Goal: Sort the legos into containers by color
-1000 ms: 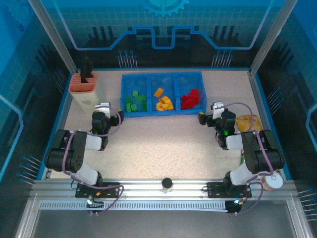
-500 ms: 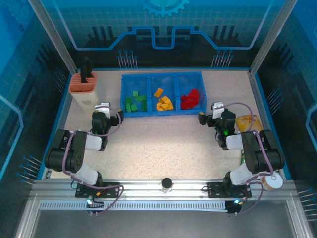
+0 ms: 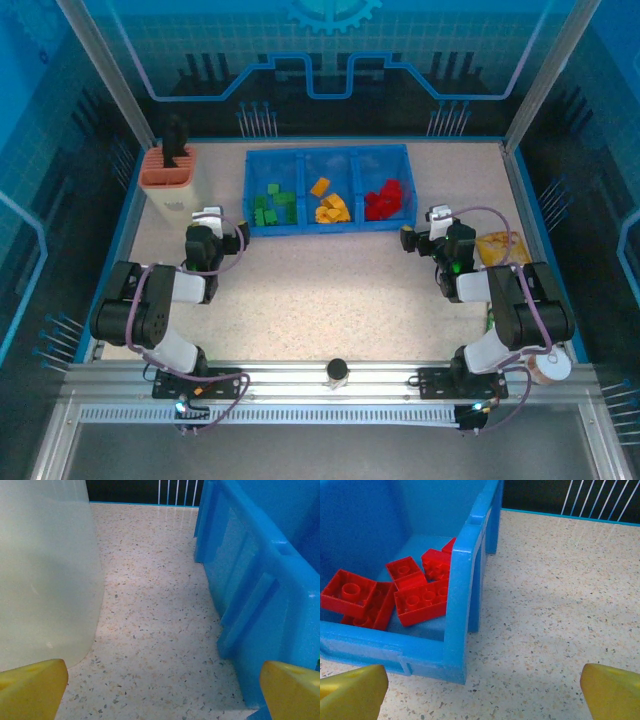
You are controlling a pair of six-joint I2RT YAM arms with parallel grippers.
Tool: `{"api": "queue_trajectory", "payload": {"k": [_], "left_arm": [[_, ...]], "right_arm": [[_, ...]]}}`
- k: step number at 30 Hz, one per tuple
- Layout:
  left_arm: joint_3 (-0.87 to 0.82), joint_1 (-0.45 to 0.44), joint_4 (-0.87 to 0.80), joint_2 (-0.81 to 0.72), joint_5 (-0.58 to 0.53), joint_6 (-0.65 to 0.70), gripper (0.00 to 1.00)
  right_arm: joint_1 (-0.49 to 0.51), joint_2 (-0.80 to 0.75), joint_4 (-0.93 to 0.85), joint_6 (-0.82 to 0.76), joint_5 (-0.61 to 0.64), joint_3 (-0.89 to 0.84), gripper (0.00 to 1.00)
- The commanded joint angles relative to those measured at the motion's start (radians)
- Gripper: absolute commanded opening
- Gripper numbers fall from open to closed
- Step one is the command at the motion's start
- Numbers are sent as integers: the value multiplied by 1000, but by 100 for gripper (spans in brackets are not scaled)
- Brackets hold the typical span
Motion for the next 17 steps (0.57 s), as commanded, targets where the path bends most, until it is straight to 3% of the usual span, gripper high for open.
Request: {"api": "queue_trajectory", "payload": {"k": [1,17], "left_arm": [[12,0,7,-16,17,-2,99],[15,0,2,-16,29,1,99]], "right_arm": [[-14,-16,-1,-13,-18,17,100],[-12,-14,-3,-13,-20,18,100]]}}
